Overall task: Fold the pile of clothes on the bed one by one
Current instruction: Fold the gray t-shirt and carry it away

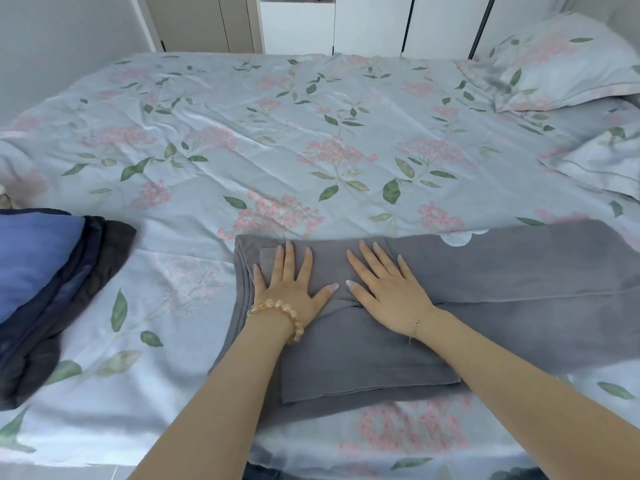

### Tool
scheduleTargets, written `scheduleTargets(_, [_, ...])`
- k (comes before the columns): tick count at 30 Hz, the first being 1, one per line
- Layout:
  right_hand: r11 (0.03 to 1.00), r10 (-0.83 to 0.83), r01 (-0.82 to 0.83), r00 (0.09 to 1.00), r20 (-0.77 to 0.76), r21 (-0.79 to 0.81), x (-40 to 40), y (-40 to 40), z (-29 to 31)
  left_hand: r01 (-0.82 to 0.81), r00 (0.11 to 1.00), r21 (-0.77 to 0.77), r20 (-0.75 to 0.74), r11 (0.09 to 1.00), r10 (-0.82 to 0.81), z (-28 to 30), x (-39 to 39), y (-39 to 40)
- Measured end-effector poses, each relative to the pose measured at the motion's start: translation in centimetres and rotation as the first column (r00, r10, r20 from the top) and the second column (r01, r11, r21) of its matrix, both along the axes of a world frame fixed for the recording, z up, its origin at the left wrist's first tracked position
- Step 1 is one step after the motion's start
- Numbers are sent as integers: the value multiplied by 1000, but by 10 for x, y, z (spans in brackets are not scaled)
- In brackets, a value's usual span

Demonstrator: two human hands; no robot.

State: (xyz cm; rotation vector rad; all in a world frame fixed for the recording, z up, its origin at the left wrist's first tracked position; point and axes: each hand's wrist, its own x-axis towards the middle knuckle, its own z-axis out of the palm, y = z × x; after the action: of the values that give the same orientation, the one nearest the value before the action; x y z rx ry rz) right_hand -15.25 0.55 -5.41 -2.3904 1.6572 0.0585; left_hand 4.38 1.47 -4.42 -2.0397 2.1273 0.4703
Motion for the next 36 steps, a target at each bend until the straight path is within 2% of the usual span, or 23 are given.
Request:
scheduleTargets(3, [997,25,-27,999,23,74,-1,-4,5,15,1000,42,3,999,-15,7,1,-3])
scheduleTargets(5, [982,28,-63,981,190,180,-10,-7,14,25,999,61,28,998,-27,13,1,-4])
scheduleTargets(6, [969,-23,-64,939,343,240,-19,-7,21,31,998,55,47,998,-33,17,0,-4])
scheduleTargets(8, [962,-176,12,794,582,274,-43,-1,34,79,995,-22,64,997,-78,26,-7,-4])
scheduleTargets(10, [971,-237,163,711,663,173,-76,10,44,181,982,-126,-21,975,-185,32,-27,-1])
scheduleTargets(13, [940,-318,321,714,624,111,-134,21,47,307,918,-169,-208,937,-338,34,-71,8])
scheduleTargets(16, [902,-409,413,717,565,130,-186,21,46,349,885,-166,-265,922,-382,31,-106,5])
scheduleTargets(18, [884,-433,459,730,530,90,-213,13,45,302,886,-172,-313,938,-342,31,-119,-6])
scheduleTargets(22, [863,-465,506,786,407,9,-259,-21,47,161,897,-278,-358,947,-258,26,-136,-36])
scheduleTargets(25, [864,-468,500,843,264,-63,-290,-54,50,119,916,-296,-335,948,-220,14,-145,-56])
scheduleTargets(28, [886,-443,457,884,146,-77,-314,-82,45,46,898,-304,-404,951,-173,2,-148,-76])
scheduleTargets(31, [878,-458,472,877,147,-78,-324,-99,34,-33,886,-340,-445,940,-130,-3,-150,-93])
scheduleTargets(36, [866,-428,440,898,105,-237,-335,-118,32,-152,880,-380,-472,912,-50,-7,-158,-105])
